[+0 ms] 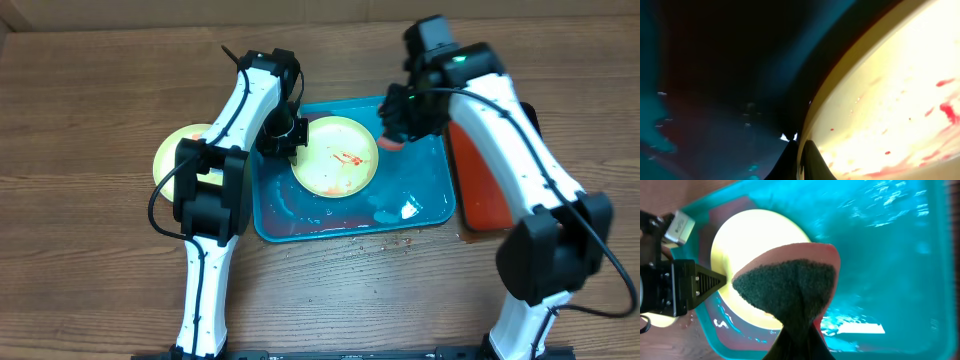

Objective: Clean dirty plates on tray and stack at the side

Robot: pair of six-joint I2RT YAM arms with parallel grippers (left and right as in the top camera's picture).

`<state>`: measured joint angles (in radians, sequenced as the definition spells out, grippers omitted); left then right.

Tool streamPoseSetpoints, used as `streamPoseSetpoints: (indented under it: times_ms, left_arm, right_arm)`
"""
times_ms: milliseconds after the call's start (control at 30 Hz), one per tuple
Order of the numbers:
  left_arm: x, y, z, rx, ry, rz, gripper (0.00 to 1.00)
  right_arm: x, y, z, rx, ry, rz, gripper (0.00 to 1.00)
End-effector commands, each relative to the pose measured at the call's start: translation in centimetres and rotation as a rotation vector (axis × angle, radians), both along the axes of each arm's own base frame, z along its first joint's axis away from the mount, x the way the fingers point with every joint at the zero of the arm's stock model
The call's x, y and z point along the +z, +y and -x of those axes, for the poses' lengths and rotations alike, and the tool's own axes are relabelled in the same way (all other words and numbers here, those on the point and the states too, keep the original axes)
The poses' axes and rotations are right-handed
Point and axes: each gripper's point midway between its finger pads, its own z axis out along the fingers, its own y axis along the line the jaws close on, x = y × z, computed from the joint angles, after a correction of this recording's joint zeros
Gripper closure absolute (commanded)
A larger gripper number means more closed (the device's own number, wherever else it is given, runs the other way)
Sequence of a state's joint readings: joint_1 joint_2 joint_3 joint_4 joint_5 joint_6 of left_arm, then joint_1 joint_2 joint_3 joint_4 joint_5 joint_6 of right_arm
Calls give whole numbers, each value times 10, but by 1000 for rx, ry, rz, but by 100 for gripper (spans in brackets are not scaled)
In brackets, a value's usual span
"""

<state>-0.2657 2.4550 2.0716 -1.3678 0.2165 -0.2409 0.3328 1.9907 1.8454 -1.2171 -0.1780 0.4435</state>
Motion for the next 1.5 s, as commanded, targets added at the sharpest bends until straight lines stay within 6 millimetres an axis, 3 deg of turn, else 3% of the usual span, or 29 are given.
streamPoseSetpoints:
  times_ms: [0,133,400,667,933,1133,1300,1367,1467]
  left_arm:
    - [-39,-13,39,-39,146,80,95]
    - [-56,-9,56,-20,195,113,95]
    - [-56,-4,60,-9,220,135,96]
    - [-60,-3,70,-35,243,136,96]
    - [-64,-3,74,-31,250,142,96]
    - [-65,-4,73,-26,245,145,96]
    - [-65,-4,72,-22,244,142,96]
    - [-65,-3,72,-18,245,134,96]
    - [-66,0,71,1,247,122,96]
  right_arm:
    - [-21,12,-1,28,37,3,96]
    - [-45,17,-5,32,77,1,96]
    - [-81,24,-16,35,102,-9,96]
    - [-141,17,3,28,269,50,96]
    - [-160,22,21,16,366,46,96]
    - [-163,70,40,102,403,-65,96]
    - [-162,106,61,195,393,-60,96]
    - [-162,110,69,209,406,-49,96]
    - [-164,98,71,173,427,9,96]
